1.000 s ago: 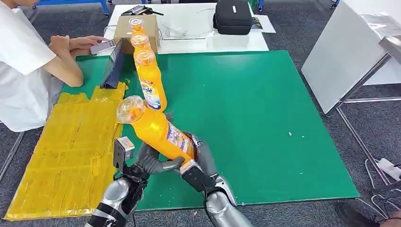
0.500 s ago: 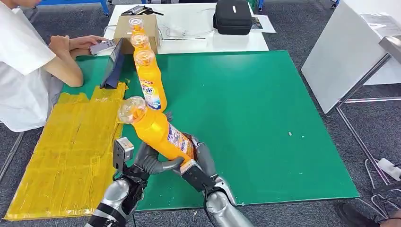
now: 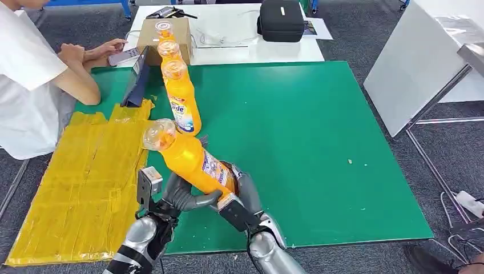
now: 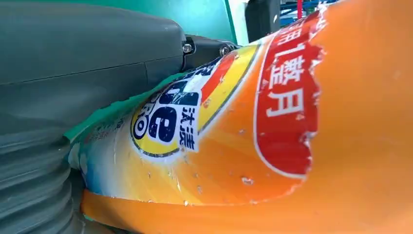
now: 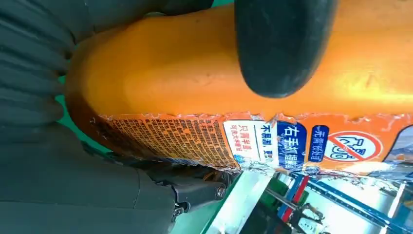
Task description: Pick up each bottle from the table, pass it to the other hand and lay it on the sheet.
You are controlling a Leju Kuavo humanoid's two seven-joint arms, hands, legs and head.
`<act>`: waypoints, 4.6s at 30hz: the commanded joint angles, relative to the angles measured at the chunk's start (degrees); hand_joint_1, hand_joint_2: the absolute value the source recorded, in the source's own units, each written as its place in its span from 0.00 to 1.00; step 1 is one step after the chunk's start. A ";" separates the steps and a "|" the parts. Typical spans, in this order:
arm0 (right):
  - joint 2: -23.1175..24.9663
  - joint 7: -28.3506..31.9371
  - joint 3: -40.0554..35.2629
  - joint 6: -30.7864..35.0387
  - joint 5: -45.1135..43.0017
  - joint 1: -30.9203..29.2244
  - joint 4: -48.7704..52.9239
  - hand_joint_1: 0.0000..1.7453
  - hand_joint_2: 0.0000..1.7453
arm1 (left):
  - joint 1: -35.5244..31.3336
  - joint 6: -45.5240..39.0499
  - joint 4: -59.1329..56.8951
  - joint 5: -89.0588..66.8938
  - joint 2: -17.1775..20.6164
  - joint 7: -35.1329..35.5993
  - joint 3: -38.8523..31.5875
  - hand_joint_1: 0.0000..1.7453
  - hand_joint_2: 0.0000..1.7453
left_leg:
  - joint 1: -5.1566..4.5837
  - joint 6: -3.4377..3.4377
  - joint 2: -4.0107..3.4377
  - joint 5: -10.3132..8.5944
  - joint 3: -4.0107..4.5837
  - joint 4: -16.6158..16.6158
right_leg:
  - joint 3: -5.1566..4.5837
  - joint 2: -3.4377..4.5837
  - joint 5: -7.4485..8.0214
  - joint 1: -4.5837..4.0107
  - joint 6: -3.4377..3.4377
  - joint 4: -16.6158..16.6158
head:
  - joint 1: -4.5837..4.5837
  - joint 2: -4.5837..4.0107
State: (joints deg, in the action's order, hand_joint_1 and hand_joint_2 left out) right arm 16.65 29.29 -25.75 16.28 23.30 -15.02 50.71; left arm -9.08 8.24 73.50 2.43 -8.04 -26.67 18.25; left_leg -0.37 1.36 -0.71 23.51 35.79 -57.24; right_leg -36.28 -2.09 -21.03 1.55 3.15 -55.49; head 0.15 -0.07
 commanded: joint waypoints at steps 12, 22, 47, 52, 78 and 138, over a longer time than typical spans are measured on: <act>-1.67 -0.51 0.11 -0.07 0.47 -0.30 -4.00 1.00 1.00 | -2.45 -0.75 -1.26 0.70 -0.76 -1.12 -2.37 1.00 1.00 | 0.10 -0.07 0.14 0.06 -0.20 0.02 | 0.26 0.00 -0.08 -0.08 -0.12 0.06 | 0.00 0.00; -1.51 -0.05 0.40 -0.11 0.68 -0.61 -4.55 1.00 1.00 | -1.39 0.44 1.75 1.37 -0.87 -3.31 -2.14 1.00 1.00 | 0.15 -0.10 0.13 0.13 -0.29 -0.02 | 0.36 0.06 -0.13 -0.12 -0.18 0.04 | -0.02 0.00; -8.94 1.29 7.77 0.53 -1.42 13.29 35.50 0.00 1.00 | -10.82 -35.36 -4.33 -37.57 5.72 2.32 -13.02 1.00 1.00 | 0.04 -0.05 0.14 0.01 -0.09 0.02 | 0.13 -0.03 -0.04 -0.03 -0.11 0.00 | -0.02 0.00; -9.68 1.33 8.80 0.07 -2.86 14.12 39.51 0.00 1.00 | -14.43 -46.97 -14.71 -56.22 7.01 8.31 -12.66 1.00 1.00 | 0.07 -0.07 0.29 0.02 -0.23 0.03 | 0.30 -0.11 -0.10 -0.05 -0.16 0.02 | -0.02 0.00; -12.51 -1.24 12.58 1.92 -9.16 13.58 42.28 0.00 1.00 | -3.04 -48.24 -17.25 -90.23 13.24 22.91 -18.40 0.21 1.00 | 0.06 -0.06 -0.02 0.06 -0.15 0.04 | 0.16 0.14 -0.05 -0.05 -0.14 0.05 | -0.04 0.00; -9.08 -1.95 29.10 -14.08 -16.21 25.35 42.67 0.00 1.00 | 18.19 0.80 15.60 -6.09 0.94 -4.07 -23.62 0.00 1.00 | 0.15 -0.14 0.04 0.34 -0.38 0.04 | 0.44 0.20 -0.29 -0.11 -0.07 0.14 | -0.02 0.00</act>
State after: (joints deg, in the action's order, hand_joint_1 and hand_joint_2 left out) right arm 4.28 28.09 -4.46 6.28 9.33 7.41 94.82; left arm 8.18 -0.13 92.32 -7.07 -1.62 -40.13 4.03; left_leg -0.34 1.30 -0.72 23.68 35.78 -57.22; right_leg -36.25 -2.03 -21.18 1.53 3.25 -55.44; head 0.13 -0.07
